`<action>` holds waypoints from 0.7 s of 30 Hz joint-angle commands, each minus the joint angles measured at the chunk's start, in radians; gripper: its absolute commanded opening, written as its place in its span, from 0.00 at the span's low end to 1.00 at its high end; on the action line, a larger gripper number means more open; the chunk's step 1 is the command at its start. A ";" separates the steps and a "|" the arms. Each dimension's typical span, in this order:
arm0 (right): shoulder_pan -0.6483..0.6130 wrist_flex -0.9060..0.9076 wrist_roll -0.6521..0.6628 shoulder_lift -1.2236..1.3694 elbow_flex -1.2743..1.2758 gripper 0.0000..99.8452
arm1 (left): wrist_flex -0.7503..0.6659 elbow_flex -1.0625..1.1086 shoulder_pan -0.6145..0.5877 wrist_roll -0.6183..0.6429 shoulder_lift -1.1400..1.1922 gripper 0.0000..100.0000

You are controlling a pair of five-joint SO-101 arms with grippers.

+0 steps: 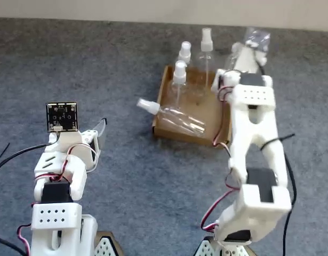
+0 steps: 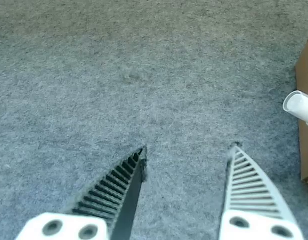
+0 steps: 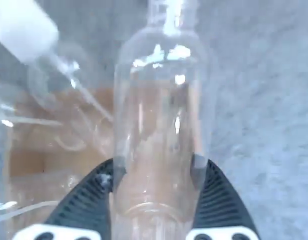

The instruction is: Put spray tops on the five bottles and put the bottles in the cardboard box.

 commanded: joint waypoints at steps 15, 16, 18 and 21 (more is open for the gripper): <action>0.289 0.202 0.342 -0.209 0.177 0.04 | -0.025 -0.004 -0.012 -0.003 0.002 0.23; 0.300 0.202 0.344 -0.209 0.191 0.04 | -0.025 -0.004 -0.012 -0.003 0.002 0.23; 0.305 0.205 0.362 -0.222 0.217 0.01 | -0.025 -0.004 -0.012 -0.003 0.004 0.23; 0.306 0.182 0.417 -0.303 0.344 0.00 | -0.021 -0.002 -0.012 -0.003 0.005 0.23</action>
